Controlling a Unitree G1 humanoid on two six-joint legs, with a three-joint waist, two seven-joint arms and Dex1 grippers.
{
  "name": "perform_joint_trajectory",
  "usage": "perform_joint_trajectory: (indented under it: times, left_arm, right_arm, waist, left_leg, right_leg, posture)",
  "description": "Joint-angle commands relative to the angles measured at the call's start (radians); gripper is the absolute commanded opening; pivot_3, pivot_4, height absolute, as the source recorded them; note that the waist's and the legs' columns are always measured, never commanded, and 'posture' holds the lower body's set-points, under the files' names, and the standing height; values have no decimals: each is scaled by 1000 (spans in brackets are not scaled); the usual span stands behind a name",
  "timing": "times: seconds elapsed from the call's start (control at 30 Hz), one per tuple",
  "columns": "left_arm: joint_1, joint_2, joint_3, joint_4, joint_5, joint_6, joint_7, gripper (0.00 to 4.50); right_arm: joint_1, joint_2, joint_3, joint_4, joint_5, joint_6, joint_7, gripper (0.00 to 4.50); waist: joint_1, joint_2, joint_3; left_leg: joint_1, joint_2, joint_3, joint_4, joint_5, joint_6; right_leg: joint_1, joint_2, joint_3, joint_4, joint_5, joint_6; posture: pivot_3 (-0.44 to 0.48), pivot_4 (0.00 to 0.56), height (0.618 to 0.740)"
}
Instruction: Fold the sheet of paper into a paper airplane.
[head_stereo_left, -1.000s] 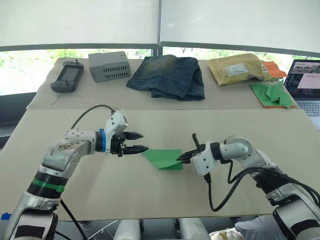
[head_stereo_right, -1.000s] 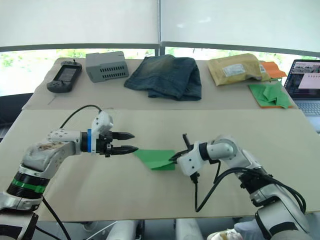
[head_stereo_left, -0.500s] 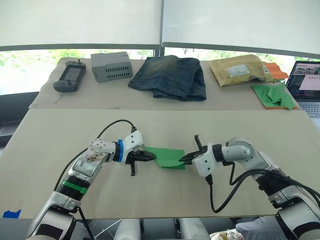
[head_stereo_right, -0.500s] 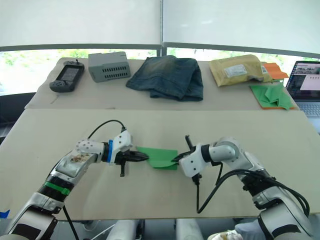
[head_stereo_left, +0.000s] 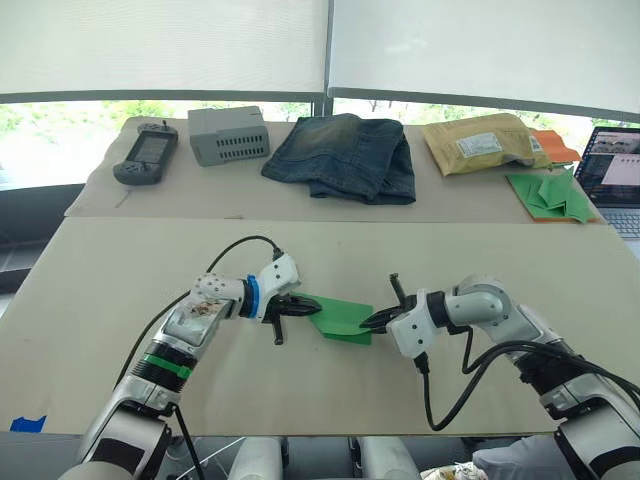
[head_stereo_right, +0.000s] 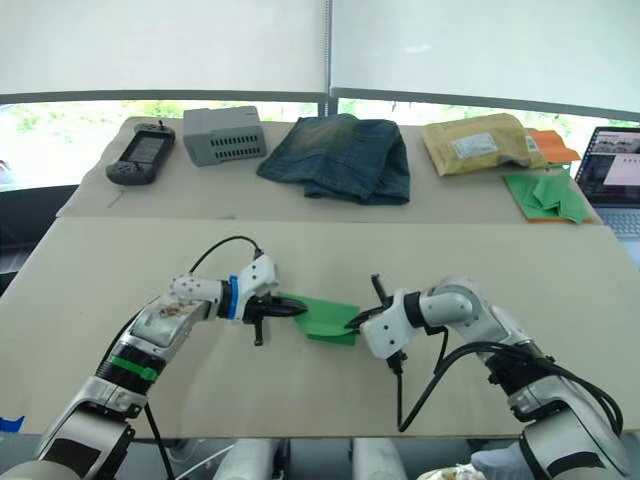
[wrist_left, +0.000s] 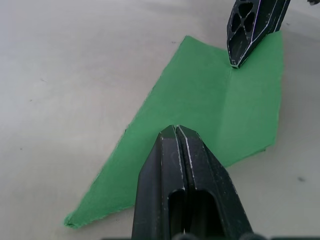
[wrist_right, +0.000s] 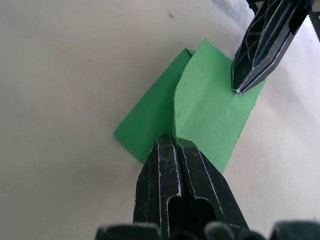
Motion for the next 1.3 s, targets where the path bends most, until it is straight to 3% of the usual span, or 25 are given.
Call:
perform_joint_trajectory:
  times: [0.03,0.27,0.53,0.8,1.07,1.2,1.3]
  left_arm:
    - [1,5,-32,30,53,-9,3,46]
    - [17,-17,-21,54,42,17,-2,46]
    - [3,-71,12,84,13,58,10,0]
    - [-2,-100,29,92,16,64,15,0]
    - [-15,-106,-10,155,69,-10,1,0]
    - [-18,-106,-13,167,73,-25,-3,0]
    - [-21,-112,-10,171,70,-26,-2,0]
  right_arm:
    - [-1,-21,-37,-24,36,-6,7,0]
    - [17,-11,-86,-57,78,46,-33,0]
    - [102,-41,-150,-283,106,287,-35,2619]
    - [278,-34,-227,-499,154,531,-103,2619]
    - [318,31,-209,-480,42,520,-227,2619]
    - [321,46,-214,-477,115,574,-181,1508]
    - [311,56,-224,-472,213,695,-127,403]
  waist:
    - [1,0,0]
    - [3,0,0]
    - [9,1,-1]
    - [14,2,-1]
    - [15,4,-2]
    - [16,4,-2]
    - [16,4,-2]
  left_leg:
    - [0,0,0,0,0,0]
    - [1,-1,0,0,0,0]
    - [1,-1,0,0,0,0]
    - [0,-2,-1,1,0,0]
    - [1,-3,-1,2,0,0]
    - [1,-3,-1,2,0,0]
    - [1,-3,-1,2,0,0]
  right_leg:
    - [0,0,0,0,0,0]
    - [1,-1,0,0,0,0]
    - [1,-1,0,0,0,1]
    - [1,-2,0,0,-5,9]
    - [2,-2,0,0,-5,10]
    - [2,-2,0,0,-5,10]
    - [3,-2,0,0,-5,10]
  posture:
    - [0,150,728]
    - [0,150,728]
    - [0,150,728]
    - [0,150,728]
    - [0,150,728]
    - [0,150,728]
    - [0,150,728]
